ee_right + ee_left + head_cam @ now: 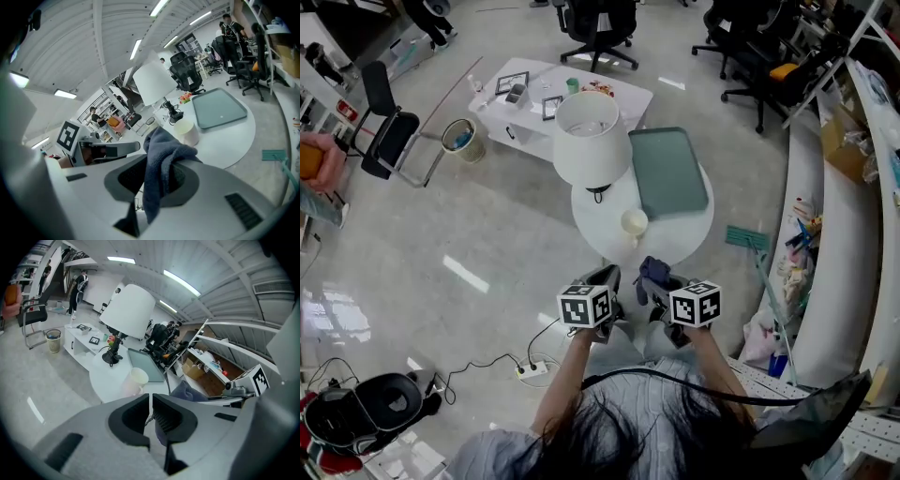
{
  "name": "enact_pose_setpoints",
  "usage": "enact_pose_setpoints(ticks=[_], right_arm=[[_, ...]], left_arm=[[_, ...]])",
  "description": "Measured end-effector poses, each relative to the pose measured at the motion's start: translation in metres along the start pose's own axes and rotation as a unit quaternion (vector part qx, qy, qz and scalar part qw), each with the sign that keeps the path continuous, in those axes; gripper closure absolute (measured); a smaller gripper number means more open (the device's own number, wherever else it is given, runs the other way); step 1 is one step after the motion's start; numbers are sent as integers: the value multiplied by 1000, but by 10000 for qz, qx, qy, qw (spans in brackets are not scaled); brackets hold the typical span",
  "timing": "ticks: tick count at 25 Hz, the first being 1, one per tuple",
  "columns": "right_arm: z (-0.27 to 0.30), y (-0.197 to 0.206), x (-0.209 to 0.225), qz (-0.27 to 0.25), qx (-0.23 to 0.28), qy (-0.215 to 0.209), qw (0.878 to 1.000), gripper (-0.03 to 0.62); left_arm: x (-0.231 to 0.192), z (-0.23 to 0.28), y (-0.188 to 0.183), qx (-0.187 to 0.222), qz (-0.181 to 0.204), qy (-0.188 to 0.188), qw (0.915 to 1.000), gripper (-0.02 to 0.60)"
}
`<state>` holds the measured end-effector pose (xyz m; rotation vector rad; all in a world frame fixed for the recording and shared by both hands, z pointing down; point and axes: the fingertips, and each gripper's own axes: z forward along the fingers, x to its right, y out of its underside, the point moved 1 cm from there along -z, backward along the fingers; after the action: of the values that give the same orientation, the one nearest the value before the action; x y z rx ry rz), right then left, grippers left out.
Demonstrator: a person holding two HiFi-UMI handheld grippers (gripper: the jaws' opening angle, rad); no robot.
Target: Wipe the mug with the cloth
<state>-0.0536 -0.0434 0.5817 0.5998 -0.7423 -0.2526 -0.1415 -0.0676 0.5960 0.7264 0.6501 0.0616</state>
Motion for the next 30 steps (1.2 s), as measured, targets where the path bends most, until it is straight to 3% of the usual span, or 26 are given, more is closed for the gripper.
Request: enact_pose_setpoints(ticks=[12, 20, 30], right_arm=[[-40, 8, 2, -467, -118, -318, 9983, 514], [-80, 41, 8, -687, -222, -644, 9953, 514], [-117, 83, 6, -855, -244, -1021, 9908, 514]], left_arm=[[47, -11, 16, 419, -204, -155, 9988, 545], [90, -25, 51, 688, -454, -360, 9959, 545], [130, -49, 105, 833, -406, -703, 9932, 545]])
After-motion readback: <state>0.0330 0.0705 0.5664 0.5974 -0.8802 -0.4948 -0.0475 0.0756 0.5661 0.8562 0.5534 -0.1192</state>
